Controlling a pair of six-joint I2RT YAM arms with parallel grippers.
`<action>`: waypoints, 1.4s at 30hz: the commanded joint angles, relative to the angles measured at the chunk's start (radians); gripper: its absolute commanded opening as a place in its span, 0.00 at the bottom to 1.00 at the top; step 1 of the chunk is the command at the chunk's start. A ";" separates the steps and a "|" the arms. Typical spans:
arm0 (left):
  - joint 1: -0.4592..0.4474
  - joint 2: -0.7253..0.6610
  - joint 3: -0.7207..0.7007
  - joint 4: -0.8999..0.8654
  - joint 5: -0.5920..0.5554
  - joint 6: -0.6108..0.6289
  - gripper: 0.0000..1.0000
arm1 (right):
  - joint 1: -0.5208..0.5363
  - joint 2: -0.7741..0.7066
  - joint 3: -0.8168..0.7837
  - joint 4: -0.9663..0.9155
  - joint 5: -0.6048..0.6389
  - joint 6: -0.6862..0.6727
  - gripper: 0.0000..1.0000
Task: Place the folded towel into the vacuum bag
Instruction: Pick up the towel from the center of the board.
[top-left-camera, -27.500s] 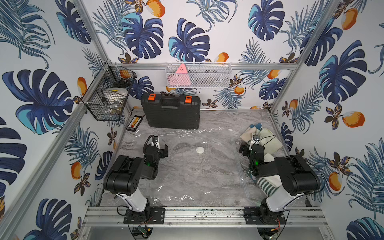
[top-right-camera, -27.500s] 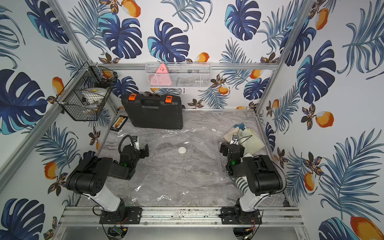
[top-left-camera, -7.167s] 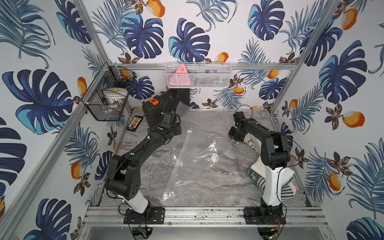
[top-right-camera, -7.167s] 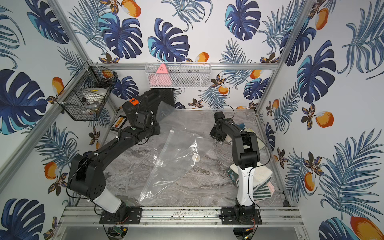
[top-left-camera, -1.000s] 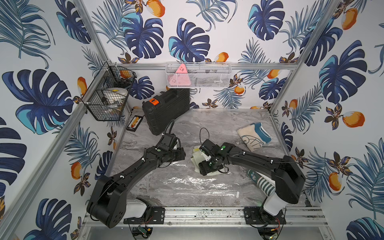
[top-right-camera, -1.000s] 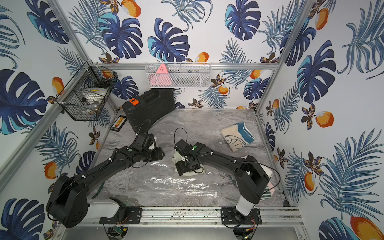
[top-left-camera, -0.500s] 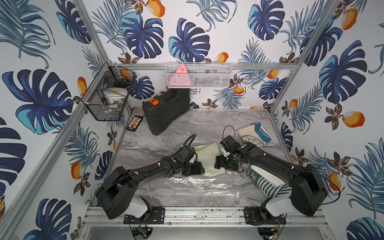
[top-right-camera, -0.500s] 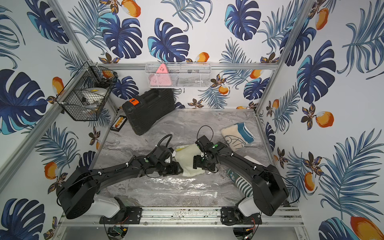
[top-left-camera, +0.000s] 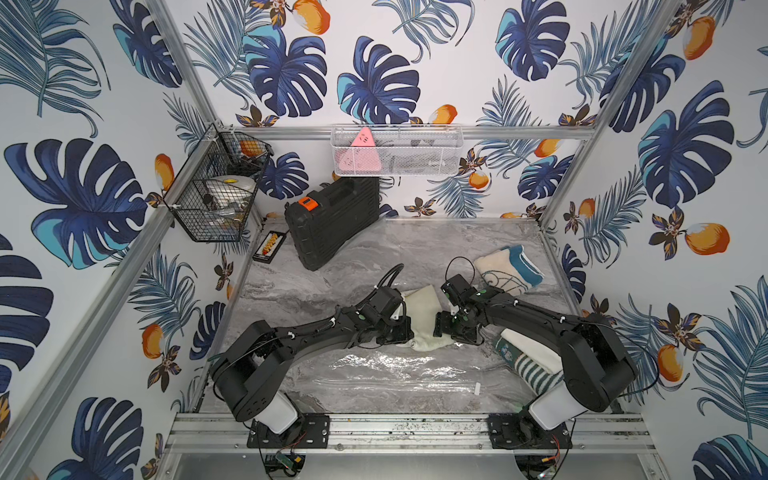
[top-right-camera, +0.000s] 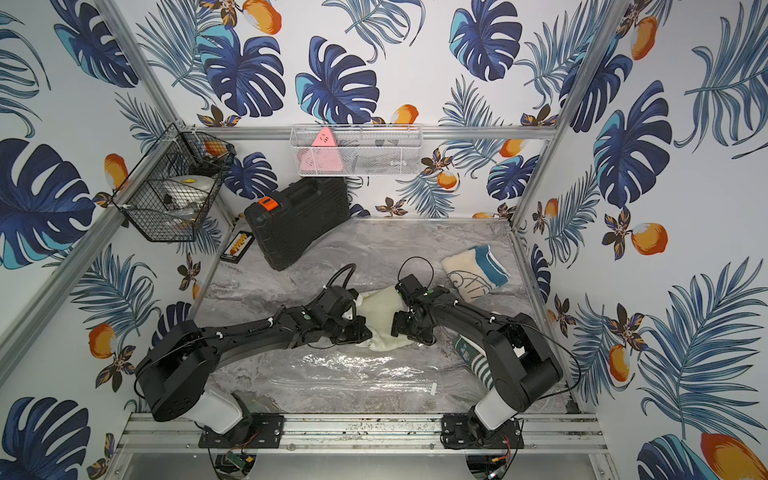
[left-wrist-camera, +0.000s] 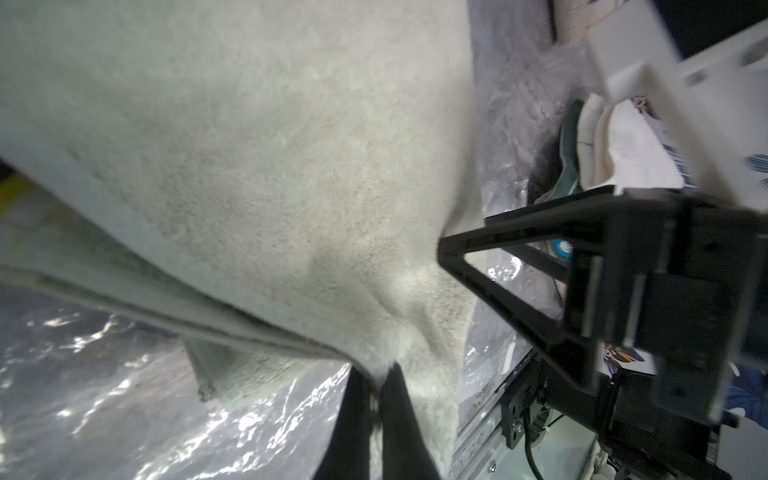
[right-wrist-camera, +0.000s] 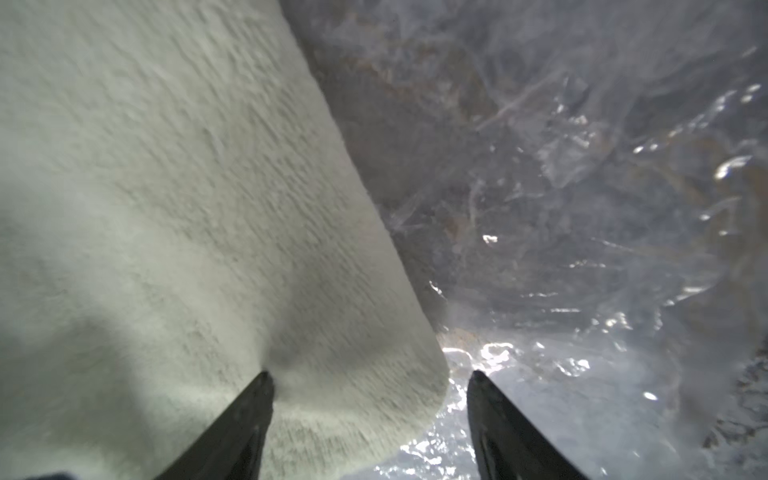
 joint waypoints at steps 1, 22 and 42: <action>-0.001 -0.026 0.036 0.039 0.021 0.138 0.00 | -0.042 -0.020 -0.010 0.039 -0.063 -0.006 0.77; 0.133 0.117 0.038 -0.126 -0.081 0.313 0.23 | -0.116 0.009 0.027 0.052 -0.190 -0.080 0.77; 0.084 0.024 0.193 -0.129 -0.051 0.250 0.44 | -0.114 0.159 0.033 0.226 -0.410 -0.027 0.10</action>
